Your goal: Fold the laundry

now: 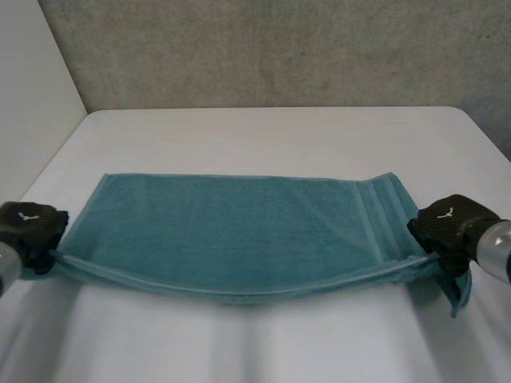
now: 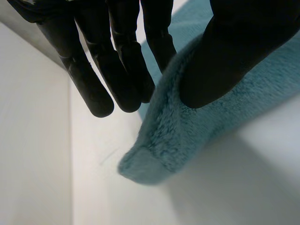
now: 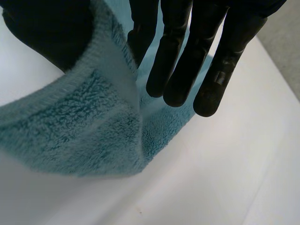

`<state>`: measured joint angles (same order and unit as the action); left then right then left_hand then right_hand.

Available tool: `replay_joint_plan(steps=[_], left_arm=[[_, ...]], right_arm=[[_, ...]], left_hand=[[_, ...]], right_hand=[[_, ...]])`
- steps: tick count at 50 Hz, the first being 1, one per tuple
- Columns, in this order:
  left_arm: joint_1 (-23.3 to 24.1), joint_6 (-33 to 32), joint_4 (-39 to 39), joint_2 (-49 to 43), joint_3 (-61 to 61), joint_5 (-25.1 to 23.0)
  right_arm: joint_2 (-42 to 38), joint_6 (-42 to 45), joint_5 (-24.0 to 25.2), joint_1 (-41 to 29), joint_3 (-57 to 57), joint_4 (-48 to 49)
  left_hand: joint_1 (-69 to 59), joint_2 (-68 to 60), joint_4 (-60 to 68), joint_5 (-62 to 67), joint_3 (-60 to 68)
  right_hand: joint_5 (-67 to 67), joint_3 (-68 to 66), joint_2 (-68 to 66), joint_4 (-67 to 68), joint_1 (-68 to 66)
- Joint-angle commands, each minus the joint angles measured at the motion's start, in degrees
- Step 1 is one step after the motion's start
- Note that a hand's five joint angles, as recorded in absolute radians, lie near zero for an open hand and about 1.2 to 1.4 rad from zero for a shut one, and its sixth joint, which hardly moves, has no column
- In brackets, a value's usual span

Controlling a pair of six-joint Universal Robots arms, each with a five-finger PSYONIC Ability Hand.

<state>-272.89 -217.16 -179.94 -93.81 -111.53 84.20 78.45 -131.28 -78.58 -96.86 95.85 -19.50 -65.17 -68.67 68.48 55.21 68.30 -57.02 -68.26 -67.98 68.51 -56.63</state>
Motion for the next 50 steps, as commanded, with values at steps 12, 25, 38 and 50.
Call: replay_joint_plan(steps=[12, 25, 38, 50], left_arm=[[10.4, 1.2, -22.3, -18.2, 42.8, 1.4], [10.3, 9.2, -30.9, -13.0, 41.3, 7.3], [9.6, 9.4, -32.1, -16.9, 17.8, 6.9], [9.5, 8.8, -33.5, -22.8, 10.8, 6.9]], right_arm=[[-14.6, -7.5, -11.9, -4.1, -40.7, 19.0], [-2.3, -11.5, -10.7, -4.5, -29.2, 36.2], [-5.2, -11.6, -0.9, -4.1, -7.6, 36.6], [-16.7, -12.3, 1.3, -2.2, -1.5, 36.8]], left_hand=[[-14.8, -11.3, 11.5, 14.8, 11.7], [-14.8, -11.3, 11.5, 14.8, 11.7], [-14.8, -11.3, 11.5, 14.8, 11.7], [-14.8, -11.3, 11.5, 14.8, 11.7]], right_hand=[[-13.0, -11.7, -12.0, 11.5, -23.4], [-13.0, -11.7, -12.0, 11.5, -23.4], [-13.0, -11.7, -12.0, 11.5, -23.4], [-13.0, -11.7, -12.0, 11.5, -23.4]])
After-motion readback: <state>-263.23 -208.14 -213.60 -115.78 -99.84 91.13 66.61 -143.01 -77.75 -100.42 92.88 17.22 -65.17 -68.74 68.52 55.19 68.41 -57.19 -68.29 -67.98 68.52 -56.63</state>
